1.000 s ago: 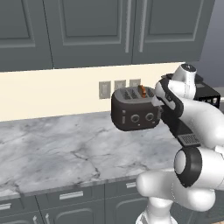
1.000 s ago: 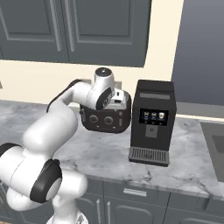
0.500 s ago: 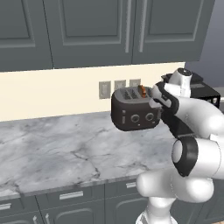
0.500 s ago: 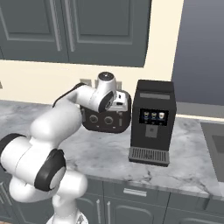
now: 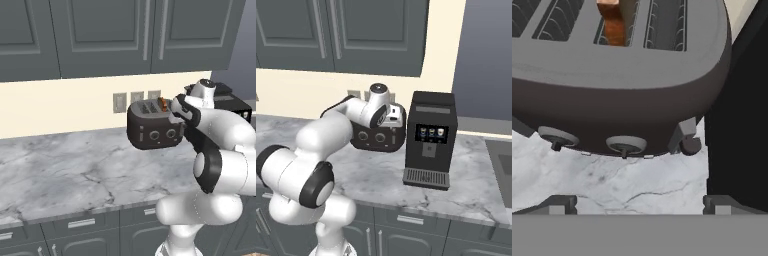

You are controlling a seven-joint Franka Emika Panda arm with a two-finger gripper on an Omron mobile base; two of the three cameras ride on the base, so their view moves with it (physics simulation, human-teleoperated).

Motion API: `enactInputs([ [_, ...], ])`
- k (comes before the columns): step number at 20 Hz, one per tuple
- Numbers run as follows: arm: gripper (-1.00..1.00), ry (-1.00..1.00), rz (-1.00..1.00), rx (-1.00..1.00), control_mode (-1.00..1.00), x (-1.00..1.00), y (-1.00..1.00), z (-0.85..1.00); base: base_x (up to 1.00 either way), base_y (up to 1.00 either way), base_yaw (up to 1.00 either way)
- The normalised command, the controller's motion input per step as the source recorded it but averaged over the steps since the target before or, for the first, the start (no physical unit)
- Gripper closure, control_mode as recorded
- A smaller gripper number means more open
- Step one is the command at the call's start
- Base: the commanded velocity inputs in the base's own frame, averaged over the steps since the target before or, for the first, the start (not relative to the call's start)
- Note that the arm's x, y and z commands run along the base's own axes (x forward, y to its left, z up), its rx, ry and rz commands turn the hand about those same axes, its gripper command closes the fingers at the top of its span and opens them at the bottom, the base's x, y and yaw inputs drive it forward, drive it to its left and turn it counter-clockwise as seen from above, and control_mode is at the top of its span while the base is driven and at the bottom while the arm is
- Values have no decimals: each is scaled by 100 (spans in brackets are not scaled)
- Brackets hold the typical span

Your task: Start the toaster. Once the lever pops up, take the bread to the plate on the dining counter.

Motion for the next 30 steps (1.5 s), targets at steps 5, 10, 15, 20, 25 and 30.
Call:
enactInputs([
  [5, -100, 0, 0, 0, -100, 9, -1, -15, 0, 0, 0],
  [10, -100, 0, 0, 0, -100, 12, -4, -18, 0, 0, 0],
  [15, -100, 0, 1, 0, -100, 2, -8, -20, 0, 0, 0],
  [20, -100, 0, 1, 0, -100, 0, -4, -14, 0, 0, 0],
  [25, -100, 0, 0, 0, -100, 7, -1, -2, 0, 0, 0],
  [30, -100, 0, 0, 0, -100, 18, 0, 0, 0, 0, 0],
])
